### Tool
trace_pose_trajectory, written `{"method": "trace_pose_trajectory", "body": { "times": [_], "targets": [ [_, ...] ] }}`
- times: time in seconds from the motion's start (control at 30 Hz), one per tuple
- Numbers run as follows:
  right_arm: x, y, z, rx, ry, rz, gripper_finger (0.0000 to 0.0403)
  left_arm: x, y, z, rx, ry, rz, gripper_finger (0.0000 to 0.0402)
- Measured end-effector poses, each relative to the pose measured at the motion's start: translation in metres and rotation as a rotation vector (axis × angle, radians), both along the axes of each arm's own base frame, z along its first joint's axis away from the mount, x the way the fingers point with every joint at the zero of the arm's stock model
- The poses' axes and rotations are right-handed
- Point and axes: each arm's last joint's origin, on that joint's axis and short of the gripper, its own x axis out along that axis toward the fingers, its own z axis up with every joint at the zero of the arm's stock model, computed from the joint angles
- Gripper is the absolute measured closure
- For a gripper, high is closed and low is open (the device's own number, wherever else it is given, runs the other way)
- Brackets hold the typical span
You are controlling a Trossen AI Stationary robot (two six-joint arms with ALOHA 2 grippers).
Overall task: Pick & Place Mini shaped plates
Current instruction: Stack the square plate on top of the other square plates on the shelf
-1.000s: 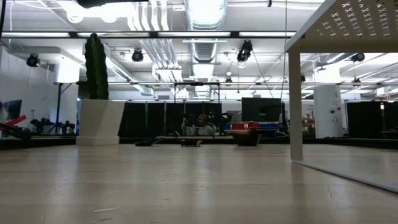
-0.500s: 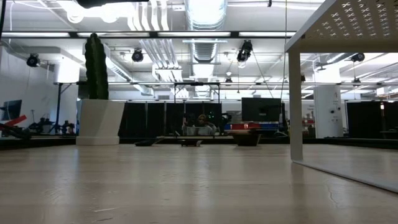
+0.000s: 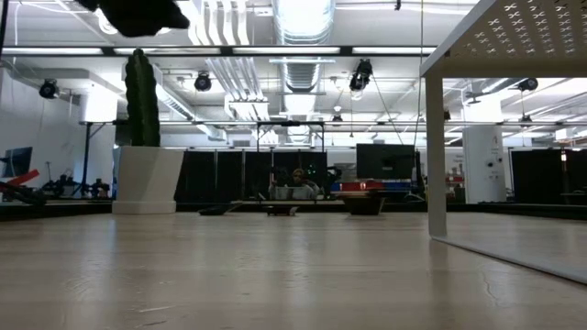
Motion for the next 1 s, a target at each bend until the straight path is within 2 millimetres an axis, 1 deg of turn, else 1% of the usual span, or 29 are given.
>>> {"method": "trace_pose_trajectory", "body": {
  "times": [0.07, 0.2, 0.4, 0.5, 0.63, 0.77, 0.9, 1.0],
  "targets": [
    [0.003, 0.001, 0.000, -0.009, -0.057, -0.034, 0.0394, -0.004, -0.001, -0.003, -0.007, 0.096, -0.056, 0.0344],
    [0.008, 0.007, -0.001, -0.001, -0.102, -0.017, 0.0394, -0.016, -0.002, -0.007, -0.004, 0.291, -0.138, 0.0344],
    [0.014, 0.013, -0.002, 0.025, -0.158, 0.007, 0.0394, -0.031, -0.006, -0.012, -0.095, 0.494, -0.200, 0.0344],
    [0.017, 0.016, -0.004, 0.005, -0.183, 0.011, 0.0394, -0.041, -0.013, -0.015, -0.141, 0.595, -0.254, 0.0344],
    [0.019, 0.016, -0.008, -0.035, -0.219, -0.035, 0.0394, -0.056, -0.026, -0.019, -0.141, 0.667, -0.317, 0.0344],
    [0.020, 0.016, -0.011, -0.044, -0.242, -0.062, 0.0394, -0.070, -0.046, -0.025, -0.140, 0.718, -0.370, 0.0344],
    [0.022, 0.018, -0.008, -0.016, -0.270, -0.066, 0.0394, -0.082, -0.068, -0.037, -0.113, 0.782, -0.400, 0.0344],
    [0.023, 0.019, -0.007, -0.014, -0.283, -0.059, 0.0394, -0.086, -0.084, -0.047, -0.127, 0.798, -0.407, 0.0344]
  ]
}}
